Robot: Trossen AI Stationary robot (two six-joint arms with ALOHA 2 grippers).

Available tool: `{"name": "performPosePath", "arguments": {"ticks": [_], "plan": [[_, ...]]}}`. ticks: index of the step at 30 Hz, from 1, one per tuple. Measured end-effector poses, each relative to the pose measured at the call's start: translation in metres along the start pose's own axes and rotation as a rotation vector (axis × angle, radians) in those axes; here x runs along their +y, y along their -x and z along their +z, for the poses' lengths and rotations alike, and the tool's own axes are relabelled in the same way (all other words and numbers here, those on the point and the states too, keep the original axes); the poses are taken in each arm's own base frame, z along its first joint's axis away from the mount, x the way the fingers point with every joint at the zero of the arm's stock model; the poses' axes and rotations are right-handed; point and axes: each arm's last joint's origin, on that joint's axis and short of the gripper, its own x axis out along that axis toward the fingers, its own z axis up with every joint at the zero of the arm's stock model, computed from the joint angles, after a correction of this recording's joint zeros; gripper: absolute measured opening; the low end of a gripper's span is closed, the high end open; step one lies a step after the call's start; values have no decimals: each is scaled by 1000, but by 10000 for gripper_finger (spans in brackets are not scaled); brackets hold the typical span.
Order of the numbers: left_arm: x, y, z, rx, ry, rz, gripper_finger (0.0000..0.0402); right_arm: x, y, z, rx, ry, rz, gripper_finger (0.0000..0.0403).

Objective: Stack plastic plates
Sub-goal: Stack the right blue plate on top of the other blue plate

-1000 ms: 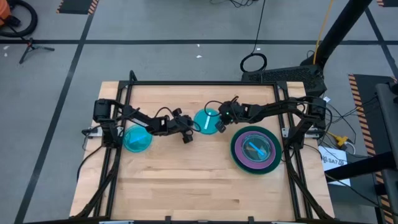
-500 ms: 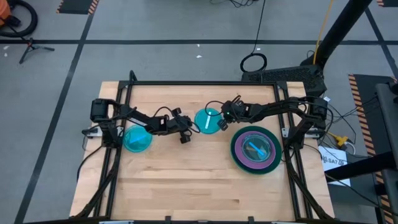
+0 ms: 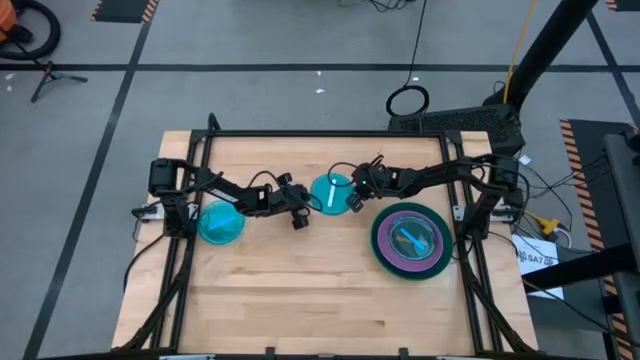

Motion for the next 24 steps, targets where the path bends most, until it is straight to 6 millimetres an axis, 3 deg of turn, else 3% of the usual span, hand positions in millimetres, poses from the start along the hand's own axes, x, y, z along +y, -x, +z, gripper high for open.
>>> {"name": "performPosePath", "arguments": {"ticks": [20, 22, 24], "plan": [[0, 0, 2, -33, 78, 58, 1, 2, 6, 7, -62, -7, 28, 0], [3, 4, 6, -41, 75, 98, 1, 2, 10, 11, -97, -5, 35, 0], [8, 18, 22, -72, 43, 157, 1, 1, 16, 20, -131, 3, 24, 0]]}}
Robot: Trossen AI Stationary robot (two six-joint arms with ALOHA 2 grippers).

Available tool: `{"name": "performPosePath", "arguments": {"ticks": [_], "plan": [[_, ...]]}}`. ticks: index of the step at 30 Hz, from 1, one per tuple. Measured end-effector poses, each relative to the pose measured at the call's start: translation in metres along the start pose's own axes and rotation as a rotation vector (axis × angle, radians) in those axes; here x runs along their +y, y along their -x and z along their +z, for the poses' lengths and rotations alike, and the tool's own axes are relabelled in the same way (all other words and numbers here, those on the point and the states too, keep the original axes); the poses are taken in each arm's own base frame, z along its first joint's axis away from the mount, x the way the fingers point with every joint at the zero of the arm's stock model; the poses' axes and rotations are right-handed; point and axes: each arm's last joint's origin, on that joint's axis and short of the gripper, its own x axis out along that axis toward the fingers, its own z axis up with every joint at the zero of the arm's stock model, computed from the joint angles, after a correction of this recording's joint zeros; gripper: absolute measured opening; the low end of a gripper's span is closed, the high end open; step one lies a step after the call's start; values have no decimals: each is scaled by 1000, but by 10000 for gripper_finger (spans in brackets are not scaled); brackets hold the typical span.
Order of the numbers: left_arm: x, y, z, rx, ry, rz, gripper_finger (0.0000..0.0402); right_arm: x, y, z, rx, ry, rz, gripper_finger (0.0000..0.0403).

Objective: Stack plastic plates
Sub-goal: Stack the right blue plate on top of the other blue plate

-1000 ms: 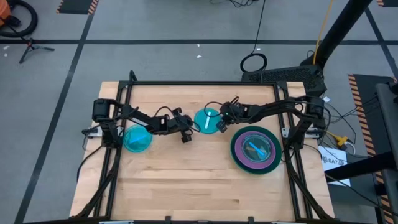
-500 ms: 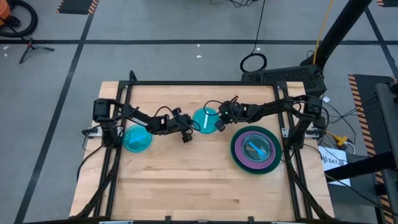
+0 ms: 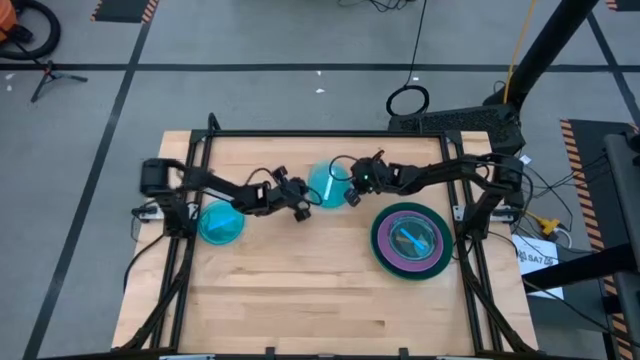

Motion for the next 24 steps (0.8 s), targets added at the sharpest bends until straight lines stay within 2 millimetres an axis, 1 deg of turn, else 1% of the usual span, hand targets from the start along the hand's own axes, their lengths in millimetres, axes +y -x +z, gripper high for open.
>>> {"name": "performPosePath", "arguments": {"ticks": [2, 4, 7, 8, 10, 11, 13, 14, 16, 18, 21, 24], "plan": [[12, 21, 27, -54, -49, 58, 1, -1, 12, 16, -45, 16, 1, 0], [26, 47, 58, -120, -102, 93, 1, 1, 32, 43, -143, 37, 20, 0], [49, 96, 103, -218, -145, 110, 1, 5, 77, 79, -279, 98, 45, 0], [55, 114, 116, -244, -150, 107, 1, 7, 93, 87, -314, 120, 53, 0], [68, 149, 132, -237, -165, 91, 1, 11, 124, 96, -370, 152, 83, 0], [74, 164, 138, -218, -169, 85, 1, 12, 140, 98, -397, 162, 99, 0], [84, 191, 146, -172, -166, 74, 1, 12, 162, 96, -414, 184, 121, 0], [89, 204, 148, -151, -164, 67, 1, 11, 172, 94, -422, 192, 122, 0], [94, 222, 151, -120, -181, 44, 1, 10, 184, 88, -409, 225, 127, 0], [95, 232, 154, -104, -199, 28, 1, 10, 193, 86, -420, 244, 131, 0], [91, 240, 157, -106, -218, 1, 1, 11, 200, 84, -432, 261, 143, 0], [84, 245, 154, -108, -215, -46, 1, 11, 198, 79, -386, 275, 137, 0]]}}
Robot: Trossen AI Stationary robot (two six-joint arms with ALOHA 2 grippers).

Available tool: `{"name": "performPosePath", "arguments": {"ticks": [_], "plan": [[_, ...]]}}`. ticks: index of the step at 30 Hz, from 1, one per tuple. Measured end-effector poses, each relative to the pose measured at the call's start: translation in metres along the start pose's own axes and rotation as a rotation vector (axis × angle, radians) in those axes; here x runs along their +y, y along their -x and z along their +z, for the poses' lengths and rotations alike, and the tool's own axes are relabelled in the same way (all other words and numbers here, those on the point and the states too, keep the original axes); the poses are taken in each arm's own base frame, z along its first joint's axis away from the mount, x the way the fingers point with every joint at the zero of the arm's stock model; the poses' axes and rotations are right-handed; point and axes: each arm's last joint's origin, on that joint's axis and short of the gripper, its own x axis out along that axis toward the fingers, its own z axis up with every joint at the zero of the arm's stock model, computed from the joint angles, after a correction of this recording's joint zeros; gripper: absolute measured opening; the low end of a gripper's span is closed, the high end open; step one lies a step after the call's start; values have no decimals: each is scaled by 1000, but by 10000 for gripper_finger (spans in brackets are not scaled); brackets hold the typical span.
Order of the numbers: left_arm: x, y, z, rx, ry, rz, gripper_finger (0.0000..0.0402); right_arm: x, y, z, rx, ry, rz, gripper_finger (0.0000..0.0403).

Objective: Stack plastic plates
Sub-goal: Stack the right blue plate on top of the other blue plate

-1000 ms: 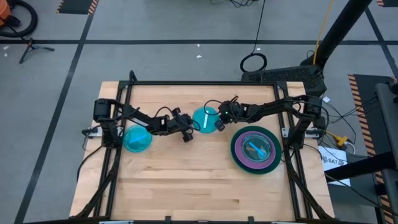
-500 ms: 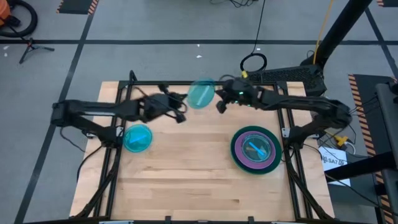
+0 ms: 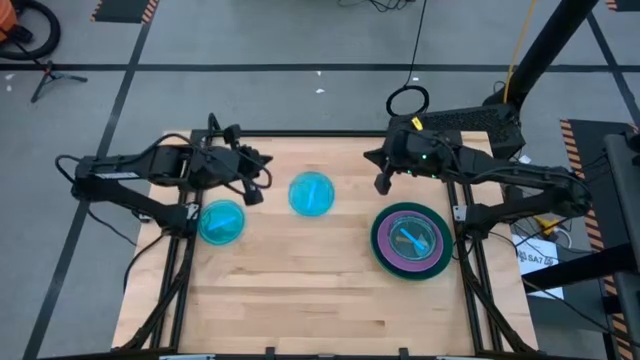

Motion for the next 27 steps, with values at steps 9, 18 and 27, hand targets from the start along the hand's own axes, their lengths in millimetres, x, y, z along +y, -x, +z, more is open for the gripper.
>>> {"name": "performPosePath", "arguments": {"ticks": [9, 18, 27], "plan": [[-40, -18, -37, 167, 24, -84, 1, 1, -20, -40, 249, -11, -69, 0], [-84, -64, -102, 248, 5, -102, 1, 5, -53, -87, 334, -159, -104, 0], [-85, -102, -125, 57, -33, -56, 1, 18, -110, -91, 361, -254, 12, 0]]}}
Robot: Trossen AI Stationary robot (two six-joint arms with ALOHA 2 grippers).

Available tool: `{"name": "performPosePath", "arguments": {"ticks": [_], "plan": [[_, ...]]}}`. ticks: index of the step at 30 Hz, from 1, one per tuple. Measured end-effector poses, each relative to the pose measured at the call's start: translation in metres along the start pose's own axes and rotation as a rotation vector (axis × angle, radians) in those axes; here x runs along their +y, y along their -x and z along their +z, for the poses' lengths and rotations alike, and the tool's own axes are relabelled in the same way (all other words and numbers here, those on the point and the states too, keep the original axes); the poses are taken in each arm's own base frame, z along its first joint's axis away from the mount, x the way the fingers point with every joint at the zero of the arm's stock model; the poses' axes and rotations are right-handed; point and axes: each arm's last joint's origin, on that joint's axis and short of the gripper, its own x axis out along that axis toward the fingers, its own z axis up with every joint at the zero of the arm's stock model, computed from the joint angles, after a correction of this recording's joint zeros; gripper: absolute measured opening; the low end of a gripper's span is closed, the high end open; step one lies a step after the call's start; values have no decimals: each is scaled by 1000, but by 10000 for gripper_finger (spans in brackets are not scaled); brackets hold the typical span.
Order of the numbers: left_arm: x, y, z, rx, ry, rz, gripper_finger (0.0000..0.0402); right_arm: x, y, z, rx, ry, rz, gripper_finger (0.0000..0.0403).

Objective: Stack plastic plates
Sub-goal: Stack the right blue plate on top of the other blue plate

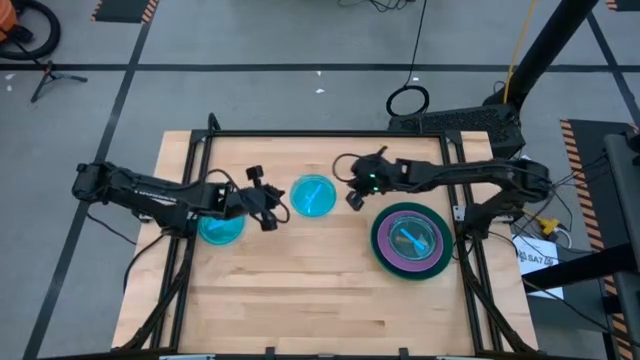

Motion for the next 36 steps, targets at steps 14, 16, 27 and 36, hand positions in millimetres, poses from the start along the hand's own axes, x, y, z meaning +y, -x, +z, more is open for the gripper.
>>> {"name": "performPosePath", "arguments": {"ticks": [14, 16, 27, 36], "plan": [[27, -12, -14, 131, -18, 54, 1, -6, -75, 44, 294, -59, -103, 51], [26, -12, -14, 132, -22, 52, 1, -10, -86, 44, 308, -87, -58, 73], [27, -12, -14, 129, -26, 52, 1, -18, -110, 37, 308, -147, -55, 138], [27, -12, -13, 126, -24, 53, 1, -13, -116, 34, 295, -151, -77, 133]]}}
